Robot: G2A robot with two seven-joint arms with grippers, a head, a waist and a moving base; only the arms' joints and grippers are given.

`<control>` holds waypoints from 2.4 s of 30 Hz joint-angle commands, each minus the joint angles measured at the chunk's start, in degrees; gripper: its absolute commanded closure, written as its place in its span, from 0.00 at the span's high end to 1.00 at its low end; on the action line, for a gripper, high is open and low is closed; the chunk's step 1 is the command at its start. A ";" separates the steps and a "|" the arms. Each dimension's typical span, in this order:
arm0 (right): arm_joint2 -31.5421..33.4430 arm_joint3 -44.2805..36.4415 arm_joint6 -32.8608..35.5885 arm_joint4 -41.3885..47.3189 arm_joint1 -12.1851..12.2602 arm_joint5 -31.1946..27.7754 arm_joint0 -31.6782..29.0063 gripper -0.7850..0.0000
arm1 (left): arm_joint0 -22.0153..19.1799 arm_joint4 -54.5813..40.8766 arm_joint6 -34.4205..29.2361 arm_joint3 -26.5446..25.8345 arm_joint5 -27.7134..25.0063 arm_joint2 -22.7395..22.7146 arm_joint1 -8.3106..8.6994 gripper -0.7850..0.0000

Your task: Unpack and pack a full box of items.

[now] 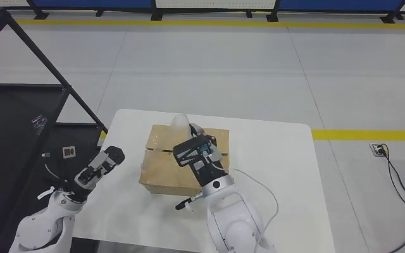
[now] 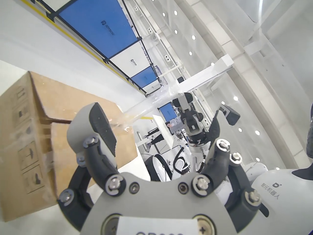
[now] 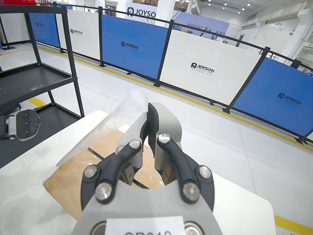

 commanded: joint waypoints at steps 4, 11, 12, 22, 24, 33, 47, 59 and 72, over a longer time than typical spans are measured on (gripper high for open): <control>-0.82 -1.18 8.91 -0.84 -0.73 -0.09 2.92 0.00 | 0.94 -0.94 0.45 1.37 -1.04 -1.37 0.23 1.00; -3.35 -2.55 18.41 -0.30 -2.27 1.17 7.45 0.00 | 2.06 4.16 2.41 2.86 -3.51 -2.91 0.58 1.00; -3.61 -2.53 19.55 -0.13 -2.52 1.57 8.05 0.00 | 2.26 6.74 3.55 3.05 -4.11 -2.91 0.59 1.00; -4.84 -4.26 26.33 5.27 -4.88 4.86 13.02 0.00 | 3.91 20.38 13.94 3.52 -8.44 -0.42 0.16 1.00; -4.60 -5.31 28.06 6.75 -5.32 4.92 14.23 0.00 | 4.08 21.31 15.00 3.21 -9.69 0.05 0.10 1.00; -5.00 -8.39 33.83 6.74 -7.21 6.37 19.74 0.00 | 4.44 20.94 18.45 0.77 -13.60 2.21 -0.12 1.00; -4.00 -5.44 29.45 11.71 -9.93 8.69 25.39 0.00 | 5.39 14.00 18.55 -4.17 -11.65 7.36 -0.36 1.00; -1.94 -3.13 18.10 16.67 -10.41 0.74 23.90 0.00 | 2.62 -2.20 9.00 0.53 -5.66 6.97 0.43 1.00; 2.88 3.76 10.96 27.26 -10.83 -4.01 24.61 0.00 | 1.68 2.17 10.10 3.20 -10.37 6.18 0.50 1.00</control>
